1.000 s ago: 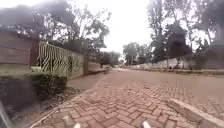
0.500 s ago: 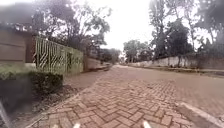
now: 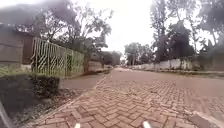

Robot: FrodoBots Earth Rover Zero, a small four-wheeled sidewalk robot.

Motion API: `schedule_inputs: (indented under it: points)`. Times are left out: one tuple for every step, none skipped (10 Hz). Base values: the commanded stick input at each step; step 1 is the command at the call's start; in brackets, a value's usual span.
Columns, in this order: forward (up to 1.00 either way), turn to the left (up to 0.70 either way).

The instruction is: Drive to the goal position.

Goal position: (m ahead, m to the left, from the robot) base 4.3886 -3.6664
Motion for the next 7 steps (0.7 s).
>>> schedule_inputs:
  points:
    - [0.5, 0.05]
    - [0.5, 0.14]
    - [0.5, 0.08]
    - [0.5, 0.02]
    - [0.5, 0.13]
    - [0.5, 0.05]
    - [0.5, 0.15]
